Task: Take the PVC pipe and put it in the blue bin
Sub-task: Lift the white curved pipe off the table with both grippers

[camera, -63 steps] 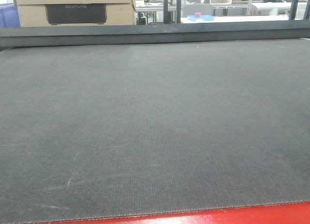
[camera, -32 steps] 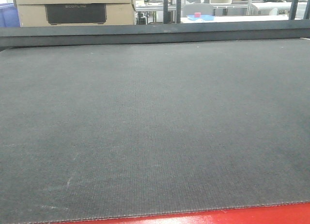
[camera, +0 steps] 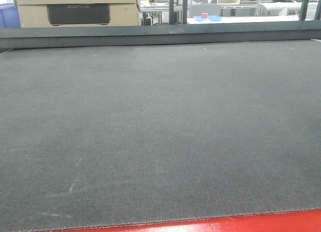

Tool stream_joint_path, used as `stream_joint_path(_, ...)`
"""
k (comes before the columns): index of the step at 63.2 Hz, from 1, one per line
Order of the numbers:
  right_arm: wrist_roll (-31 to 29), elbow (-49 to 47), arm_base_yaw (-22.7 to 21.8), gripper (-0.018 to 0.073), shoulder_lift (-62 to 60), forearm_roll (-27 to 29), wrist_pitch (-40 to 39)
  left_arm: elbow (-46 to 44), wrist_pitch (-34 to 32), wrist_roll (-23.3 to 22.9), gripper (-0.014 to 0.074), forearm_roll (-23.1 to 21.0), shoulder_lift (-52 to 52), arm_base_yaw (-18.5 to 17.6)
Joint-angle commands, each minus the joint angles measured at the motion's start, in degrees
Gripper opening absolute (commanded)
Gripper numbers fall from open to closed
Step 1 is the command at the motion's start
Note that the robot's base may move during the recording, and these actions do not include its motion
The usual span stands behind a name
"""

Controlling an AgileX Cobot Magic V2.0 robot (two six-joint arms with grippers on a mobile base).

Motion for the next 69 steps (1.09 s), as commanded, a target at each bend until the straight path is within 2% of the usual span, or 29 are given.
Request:
stream_joint_path(1,-0.09,0.09,0.2,-0.0168,-0.21,-0.03,-1.01,-0.05,-1.08,-0.13,-0.0111,-0.1,-0.26,0.18)
stream_joint_path(69,-0.09,0.09,0.2,-0.0168,-0.21,0.07,-1.01,-0.05,-1.08,-0.13,-0.0111,-0.1,-0.26,0.18)
